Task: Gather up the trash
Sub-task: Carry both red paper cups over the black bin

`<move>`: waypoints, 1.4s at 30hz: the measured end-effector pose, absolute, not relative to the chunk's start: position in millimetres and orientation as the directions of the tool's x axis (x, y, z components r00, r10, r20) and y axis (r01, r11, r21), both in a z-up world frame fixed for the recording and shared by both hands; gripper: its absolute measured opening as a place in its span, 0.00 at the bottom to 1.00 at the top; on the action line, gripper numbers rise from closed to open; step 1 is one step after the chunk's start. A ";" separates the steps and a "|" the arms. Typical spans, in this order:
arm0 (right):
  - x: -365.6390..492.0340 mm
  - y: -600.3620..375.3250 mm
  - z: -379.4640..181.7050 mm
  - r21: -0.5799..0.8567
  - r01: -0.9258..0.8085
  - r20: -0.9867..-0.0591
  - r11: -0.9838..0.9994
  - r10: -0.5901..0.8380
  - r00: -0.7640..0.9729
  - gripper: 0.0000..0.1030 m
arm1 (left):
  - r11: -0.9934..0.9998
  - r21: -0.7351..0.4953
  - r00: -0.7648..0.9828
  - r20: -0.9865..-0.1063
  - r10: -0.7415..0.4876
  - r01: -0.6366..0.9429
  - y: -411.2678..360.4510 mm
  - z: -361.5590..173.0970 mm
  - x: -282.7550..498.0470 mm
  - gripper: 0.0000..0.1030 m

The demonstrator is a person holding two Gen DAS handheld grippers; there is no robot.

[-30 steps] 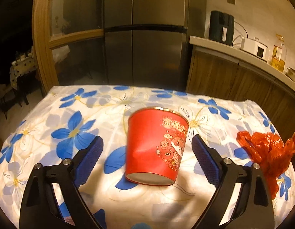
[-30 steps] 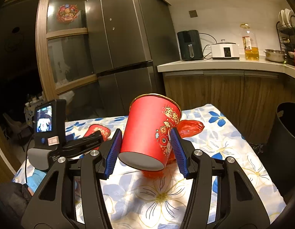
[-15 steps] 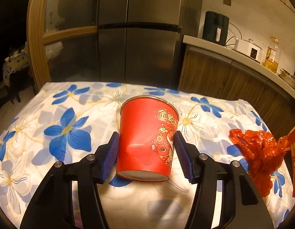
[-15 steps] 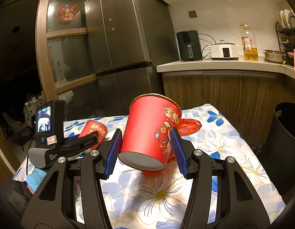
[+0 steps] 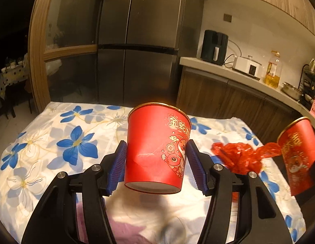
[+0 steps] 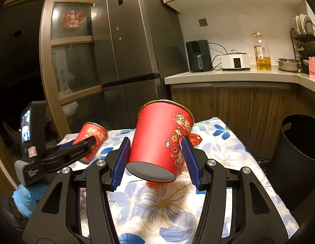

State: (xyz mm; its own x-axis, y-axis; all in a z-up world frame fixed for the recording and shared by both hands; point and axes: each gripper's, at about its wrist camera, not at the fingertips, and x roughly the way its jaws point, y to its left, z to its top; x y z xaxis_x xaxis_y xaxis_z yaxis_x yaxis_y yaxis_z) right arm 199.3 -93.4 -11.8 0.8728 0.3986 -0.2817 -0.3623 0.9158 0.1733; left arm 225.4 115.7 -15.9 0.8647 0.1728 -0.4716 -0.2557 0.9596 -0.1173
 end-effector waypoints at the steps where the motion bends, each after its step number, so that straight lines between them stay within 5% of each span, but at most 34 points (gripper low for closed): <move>1: 197.9 -95.6 -10.6 0.173 -0.361 -0.280 0.917 0.397 0.874 0.50 | 0.960 -0.120 0.868 -0.466 0.171 -0.253 113.8 -13.5 222.2 0.57; 15: 172.8 -141.2 7.8 0.171 -0.315 -0.232 0.934 0.349 0.908 0.50 | 0.975 -0.120 0.918 -0.374 0.132 -0.189 56.1 26.4 185.0 0.57; 42: 161.1 -291.3 33.9 0.164 -0.069 -0.133 0.984 0.091 0.987 0.50 | 0.988 -0.080 0.933 -0.324 -0.153 0.134 -135.6 51.4 208.5 0.57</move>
State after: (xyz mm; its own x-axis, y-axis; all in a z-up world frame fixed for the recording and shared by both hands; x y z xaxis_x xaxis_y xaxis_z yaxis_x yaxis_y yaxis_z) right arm 161.1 -291.3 33.9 0.9868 0.0914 -0.1334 -0.0690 0.9841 0.1636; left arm 208.5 -135.6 51.4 0.9335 -0.1530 -0.3243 0.1340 0.9877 -0.0801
